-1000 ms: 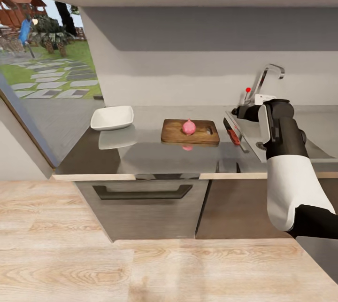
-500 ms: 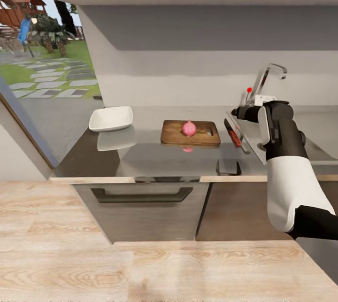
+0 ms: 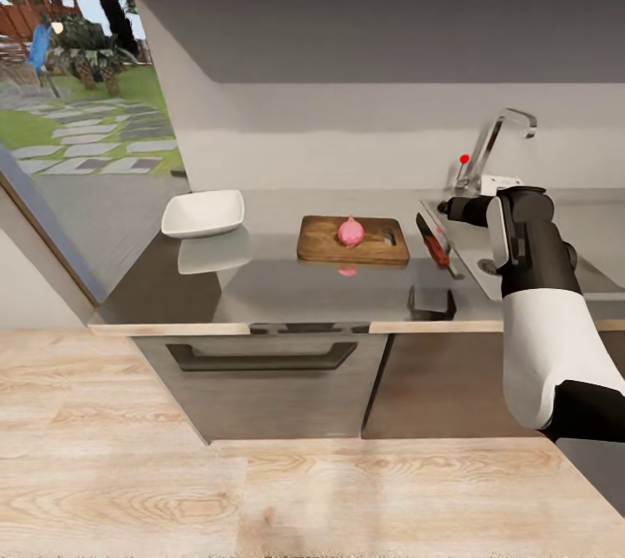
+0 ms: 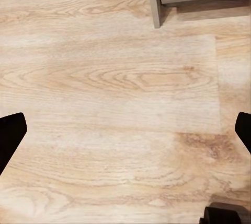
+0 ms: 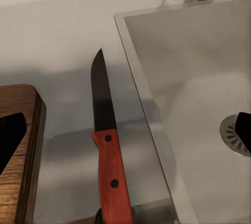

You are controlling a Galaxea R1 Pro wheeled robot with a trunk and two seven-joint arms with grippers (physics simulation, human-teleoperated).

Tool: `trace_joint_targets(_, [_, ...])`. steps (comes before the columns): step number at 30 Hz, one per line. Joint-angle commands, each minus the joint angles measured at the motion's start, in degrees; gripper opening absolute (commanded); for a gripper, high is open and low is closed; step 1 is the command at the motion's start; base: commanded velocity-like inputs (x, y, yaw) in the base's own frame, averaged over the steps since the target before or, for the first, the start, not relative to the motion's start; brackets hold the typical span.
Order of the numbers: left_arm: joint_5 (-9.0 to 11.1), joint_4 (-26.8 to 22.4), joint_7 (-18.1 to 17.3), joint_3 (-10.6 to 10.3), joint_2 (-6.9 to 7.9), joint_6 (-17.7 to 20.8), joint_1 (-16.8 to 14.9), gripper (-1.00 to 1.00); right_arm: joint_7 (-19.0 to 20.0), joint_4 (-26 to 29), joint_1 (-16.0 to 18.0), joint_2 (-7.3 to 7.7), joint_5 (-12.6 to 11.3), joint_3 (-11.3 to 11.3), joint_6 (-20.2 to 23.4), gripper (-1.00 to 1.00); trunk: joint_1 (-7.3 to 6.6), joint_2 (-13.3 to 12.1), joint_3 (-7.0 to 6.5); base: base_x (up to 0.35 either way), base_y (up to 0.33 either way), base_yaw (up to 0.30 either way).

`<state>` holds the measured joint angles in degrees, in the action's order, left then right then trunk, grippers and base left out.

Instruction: In the kitchen, take the Vidalia onion out of the sink, dice it on the chopping board with the paring knife, put the diced onion into the bowl on the countertop, then place both the paring knife and the chopping board into the sink.

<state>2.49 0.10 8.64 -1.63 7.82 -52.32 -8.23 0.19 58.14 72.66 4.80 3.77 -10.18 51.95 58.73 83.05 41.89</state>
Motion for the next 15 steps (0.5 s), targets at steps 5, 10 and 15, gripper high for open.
trace_joint_targets(5, [0.2,0.0,0.1,-0.2,0.02,-0.2,0.0,1.0,0.2,0.0,0.0,0.03,0.4,0.0,0.3,1.0,0.0,0.0,0.51,0.0,0.0,0.0])
trace_joint_targets(10, [0.2,0.1,0.1,-0.2,0.01,-0.1,0.0,1.0,0.2,0.0,-0.1,0.03,0.4,0.0,0.3,1.0,0.0,0.0,0.98,0.0,0.0,0.0])
trace_joint_targets(15, [0.2,0.1,0.0,-0.2,0.01,-0.1,0.0,1.0,0.2,0.0,-0.1,0.05,0.4,0.0,0.3,1.0,0.0,0.0,1.44,0.0,0.0,0.0])
